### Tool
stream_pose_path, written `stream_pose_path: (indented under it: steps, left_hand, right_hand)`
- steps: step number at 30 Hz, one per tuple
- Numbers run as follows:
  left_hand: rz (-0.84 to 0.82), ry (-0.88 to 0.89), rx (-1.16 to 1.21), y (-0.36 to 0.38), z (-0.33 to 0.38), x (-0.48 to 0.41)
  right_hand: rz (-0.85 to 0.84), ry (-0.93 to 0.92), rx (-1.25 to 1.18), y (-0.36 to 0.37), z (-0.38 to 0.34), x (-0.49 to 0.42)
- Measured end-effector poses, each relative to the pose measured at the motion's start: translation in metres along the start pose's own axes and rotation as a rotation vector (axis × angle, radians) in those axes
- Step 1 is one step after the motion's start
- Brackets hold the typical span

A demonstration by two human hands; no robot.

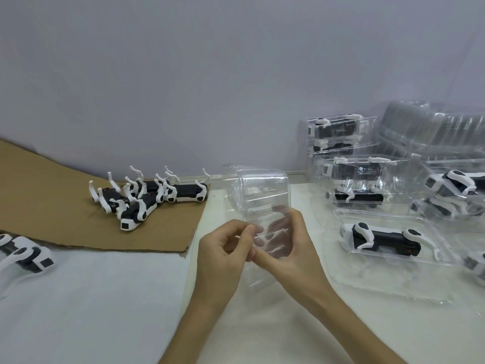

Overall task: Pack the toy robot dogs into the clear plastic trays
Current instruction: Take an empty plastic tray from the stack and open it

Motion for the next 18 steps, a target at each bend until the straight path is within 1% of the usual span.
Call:
stream_pose_path:
  steps: [6, 11, 18]
  left_hand:
    - [-0.011, 0.015, 0.021, 0.0008, 0.0024, 0.0003]
    - [-0.012, -0.009, 0.057, 0.0, -0.0006, -0.0015]
    - [-0.137, -0.067, 0.113, 0.0011, -0.0006, -0.0032]
  right_hand:
    - [0.043, 0.004, 0.024, -0.0033, 0.0018, -0.0002]
    - [0.048, -0.001, 0.066, -0.0047, 0.0028, -0.0002]
    - [0.037, 0.002, 0.057, -0.0087, 0.0057, -0.0031]
Point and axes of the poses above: each hand's wrist, its own x-axis away from the middle knuckle, its own y-axis out of the palm, z = x × y, the point moved 6 cm from there along -x, towards the middle knuckle
